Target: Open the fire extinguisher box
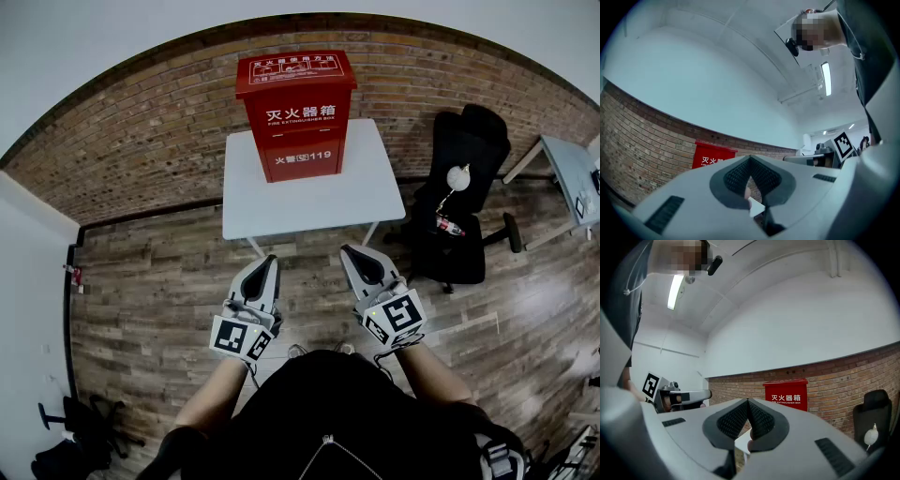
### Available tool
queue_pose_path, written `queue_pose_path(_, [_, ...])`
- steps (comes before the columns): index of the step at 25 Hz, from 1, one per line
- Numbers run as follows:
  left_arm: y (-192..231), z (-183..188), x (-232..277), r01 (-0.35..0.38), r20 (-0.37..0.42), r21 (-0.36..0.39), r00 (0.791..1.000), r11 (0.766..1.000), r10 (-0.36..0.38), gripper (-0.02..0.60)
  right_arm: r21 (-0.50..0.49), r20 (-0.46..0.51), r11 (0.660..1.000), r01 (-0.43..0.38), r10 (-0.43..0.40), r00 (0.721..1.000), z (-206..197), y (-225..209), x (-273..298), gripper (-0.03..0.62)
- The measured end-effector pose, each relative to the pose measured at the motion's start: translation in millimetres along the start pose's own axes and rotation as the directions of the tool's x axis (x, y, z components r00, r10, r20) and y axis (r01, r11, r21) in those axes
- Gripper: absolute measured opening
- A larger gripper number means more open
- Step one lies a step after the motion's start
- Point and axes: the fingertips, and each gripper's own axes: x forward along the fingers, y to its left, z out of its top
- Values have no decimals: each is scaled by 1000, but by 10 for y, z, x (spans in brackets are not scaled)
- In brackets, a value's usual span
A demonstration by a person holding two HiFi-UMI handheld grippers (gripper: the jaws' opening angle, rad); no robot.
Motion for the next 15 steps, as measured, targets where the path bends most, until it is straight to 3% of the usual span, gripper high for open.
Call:
queue_pose_path(9, [160, 39, -172, -6, -6, 3, 1000, 1000, 6, 37, 45, -19, 999, -13, 14, 1000, -50, 169, 133, 20])
queue_pose_path(15, [356, 91, -360, -2, -11, 39, 1000, 999, 2, 37, 59, -29, 998, 35, -33, 999, -57, 287, 276, 20])
